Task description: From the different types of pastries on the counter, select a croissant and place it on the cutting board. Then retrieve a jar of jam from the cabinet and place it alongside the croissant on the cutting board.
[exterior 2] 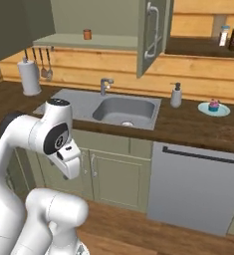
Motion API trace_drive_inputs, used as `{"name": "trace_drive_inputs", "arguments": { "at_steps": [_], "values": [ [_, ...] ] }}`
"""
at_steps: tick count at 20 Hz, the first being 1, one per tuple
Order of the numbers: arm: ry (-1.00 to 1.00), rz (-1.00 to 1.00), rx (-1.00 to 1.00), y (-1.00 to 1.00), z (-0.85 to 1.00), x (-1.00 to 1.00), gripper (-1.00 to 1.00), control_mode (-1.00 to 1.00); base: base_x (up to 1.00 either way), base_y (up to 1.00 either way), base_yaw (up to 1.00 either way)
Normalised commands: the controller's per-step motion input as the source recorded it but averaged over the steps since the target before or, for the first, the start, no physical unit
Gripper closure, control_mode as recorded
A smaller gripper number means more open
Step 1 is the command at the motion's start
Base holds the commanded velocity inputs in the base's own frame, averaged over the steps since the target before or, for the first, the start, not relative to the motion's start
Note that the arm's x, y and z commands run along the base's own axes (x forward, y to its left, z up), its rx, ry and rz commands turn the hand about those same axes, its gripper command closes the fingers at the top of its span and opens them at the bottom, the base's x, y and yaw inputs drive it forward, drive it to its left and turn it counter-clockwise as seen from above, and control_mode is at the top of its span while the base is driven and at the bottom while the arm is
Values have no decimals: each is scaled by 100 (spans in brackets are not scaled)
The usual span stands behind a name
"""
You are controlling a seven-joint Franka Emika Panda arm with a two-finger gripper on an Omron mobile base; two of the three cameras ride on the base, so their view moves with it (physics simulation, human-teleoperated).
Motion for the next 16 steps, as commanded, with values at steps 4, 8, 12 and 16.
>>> {"name": "trace_drive_inputs", "arguments": {
  "at_steps": [4,8,12,16],
  "values": [
    [0,0,0,0,0,0,-100,100,81,16,-7],
    [0,0,0,0,0,0,-100,100,73,0,-10],
    [0,0,0,0,0,0,-100,100,75,6,-7],
    [0,0,0,0,0,0,-100,100,59,-3,-5]
  ]
}}
